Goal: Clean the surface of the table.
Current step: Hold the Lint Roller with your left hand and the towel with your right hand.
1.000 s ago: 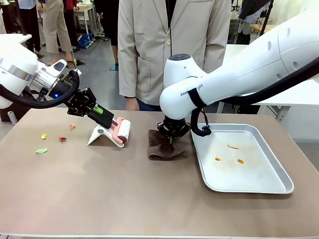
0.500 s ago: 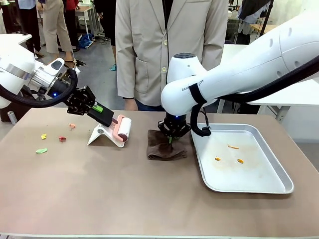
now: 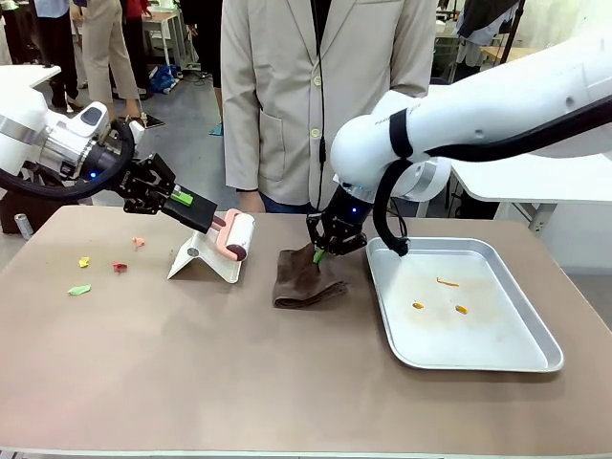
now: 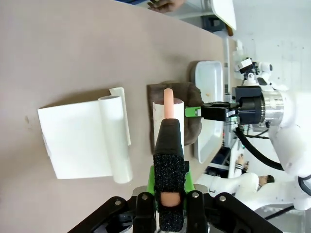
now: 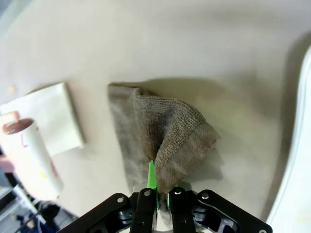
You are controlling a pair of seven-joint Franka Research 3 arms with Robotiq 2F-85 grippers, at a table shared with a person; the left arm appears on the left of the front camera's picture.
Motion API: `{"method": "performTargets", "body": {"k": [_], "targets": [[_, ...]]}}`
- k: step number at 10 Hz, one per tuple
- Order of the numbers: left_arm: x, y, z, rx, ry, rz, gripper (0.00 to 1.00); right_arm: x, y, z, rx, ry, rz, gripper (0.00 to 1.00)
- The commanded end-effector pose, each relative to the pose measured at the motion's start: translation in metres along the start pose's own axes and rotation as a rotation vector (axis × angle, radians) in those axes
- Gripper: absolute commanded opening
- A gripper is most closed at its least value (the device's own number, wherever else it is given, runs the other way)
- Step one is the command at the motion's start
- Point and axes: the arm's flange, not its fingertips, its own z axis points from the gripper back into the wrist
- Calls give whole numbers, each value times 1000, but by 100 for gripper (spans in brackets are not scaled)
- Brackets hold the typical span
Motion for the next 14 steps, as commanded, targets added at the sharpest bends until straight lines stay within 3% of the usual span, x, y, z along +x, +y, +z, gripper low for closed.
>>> {"method": "performTargets", "body": {"k": [1, 4, 6, 7, 11, 14], "targets": [[-15, -1, 22, -84, 27, 23, 0, -20, -26, 14, 230, 80, 39, 0], [-51, 7, 68, -229, 73, -2, 0, -43, -45, 25, 607, 256, 182, 0], [-80, 19, 95, -217, 42, 104, 0, -62, -71, 40, 854, 352, 286, 0], [-95, 24, 107, -235, 28, 154, 0, -74, -92, 53, 968, 378, 229, 0], [-133, 48, 159, -367, -115, 326, 0, -111, -184, 106, 1136, 219, 43, 0], [-152, 92, 220, -456, -81, 350, 0, -128, -267, 167, 1181, 91, -89, 0]]}}
